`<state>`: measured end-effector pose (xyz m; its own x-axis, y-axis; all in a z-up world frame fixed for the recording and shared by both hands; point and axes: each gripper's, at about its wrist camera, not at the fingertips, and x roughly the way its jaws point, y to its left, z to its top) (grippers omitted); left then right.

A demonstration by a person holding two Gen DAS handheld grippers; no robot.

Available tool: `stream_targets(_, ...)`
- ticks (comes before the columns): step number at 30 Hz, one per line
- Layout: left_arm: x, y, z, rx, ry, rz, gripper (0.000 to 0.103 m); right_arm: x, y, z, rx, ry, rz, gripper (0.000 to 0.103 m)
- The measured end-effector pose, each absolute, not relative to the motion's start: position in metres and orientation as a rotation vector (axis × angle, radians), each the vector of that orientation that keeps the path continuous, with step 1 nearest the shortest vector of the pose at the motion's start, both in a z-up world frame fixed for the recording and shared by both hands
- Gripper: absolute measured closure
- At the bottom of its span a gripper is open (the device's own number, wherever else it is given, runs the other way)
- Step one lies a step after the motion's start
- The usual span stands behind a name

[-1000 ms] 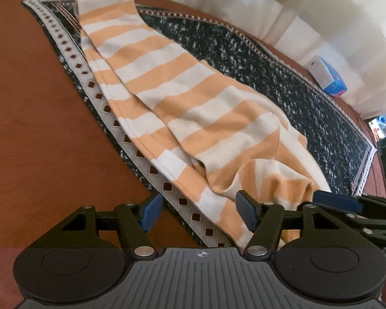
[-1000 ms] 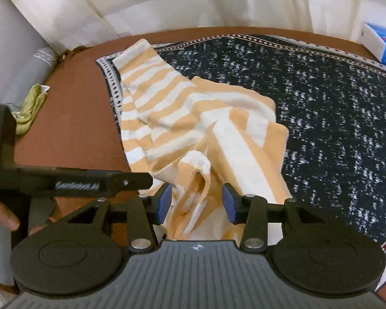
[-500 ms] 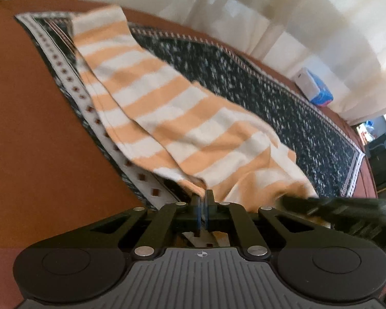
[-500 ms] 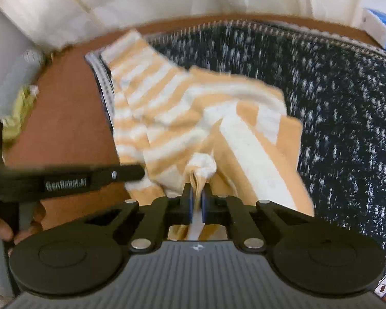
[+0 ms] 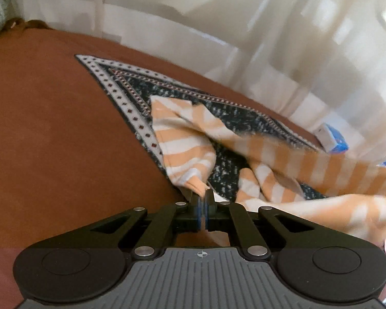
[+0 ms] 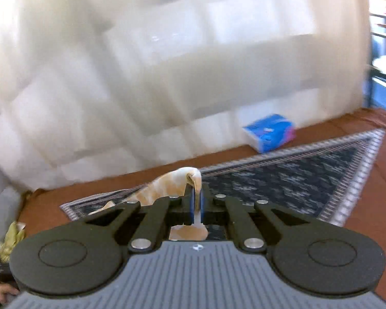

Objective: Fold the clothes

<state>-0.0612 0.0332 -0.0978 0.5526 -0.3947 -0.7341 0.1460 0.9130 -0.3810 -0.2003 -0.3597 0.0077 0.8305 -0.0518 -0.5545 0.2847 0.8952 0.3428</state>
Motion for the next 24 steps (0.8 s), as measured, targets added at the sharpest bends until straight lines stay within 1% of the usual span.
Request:
stream_targets(3, -0.070, 0.019, -0.105, -0.200, 0.981, -0.377, 0.103, -0.215, -0.364, -0.023, 0.480, 0.663, -0.249, 0.098)
stream_targets(7, -0.084, 0.000, -0.127, -0.037, 1.035, -0.422, 0.103, -0.231, -0.355, -0.079, 0.518, 0.841, -0.318, 0.098)
stream_targets(9, -0.085, -0.003, -0.139, -0.005, 1.057, -0.429, 0.098, -0.237, -0.353, -0.106, 0.561, 0.906, -0.334, 0.098)
stream_targets(10, -0.084, -0.004, -0.142, -0.006, 1.061, -0.433, 0.098, -0.239, -0.353, -0.115, 0.586, 0.921, -0.336, 0.098)
stream_targets(13, -0.079, -0.003, -0.141, -0.007, 1.044, -0.443, 0.098, -0.240, -0.353, -0.127, 0.640, 0.929, -0.336, 0.098)
stream_targets(18, -0.053, -0.012, -0.133, 0.011, 0.981, -0.444, 0.097, -0.221, -0.354, -0.103, 0.588, 0.856, -0.277, 0.098)
stream_targets(19, -0.048, -0.013, -0.134, 0.016, 0.977, -0.440, 0.093, -0.216, -0.355, -0.100, 0.573, 0.850, -0.272, 0.098)
stream_targets(20, -0.043, -0.016, -0.135, 0.023, 0.977, -0.435, 0.079, -0.212, -0.355, -0.098, 0.556, 0.849, -0.268, 0.098)
stream_targets(22, -0.041, -0.019, -0.132, 0.049, 0.968, -0.443, 0.075, -0.202, -0.354, -0.096, 0.527, 0.855, -0.263, 0.098)
stream_targets(23, -0.042, -0.021, -0.130, 0.063, 0.959, -0.450, 0.069, -0.198, -0.354, -0.099, 0.518, 0.867, -0.264, 0.098)
stream_targets(24, -0.043, -0.022, -0.128, 0.078, 0.951, -0.456, 0.060, -0.194, -0.353, -0.102, 0.510, 0.879, -0.264, 0.098)
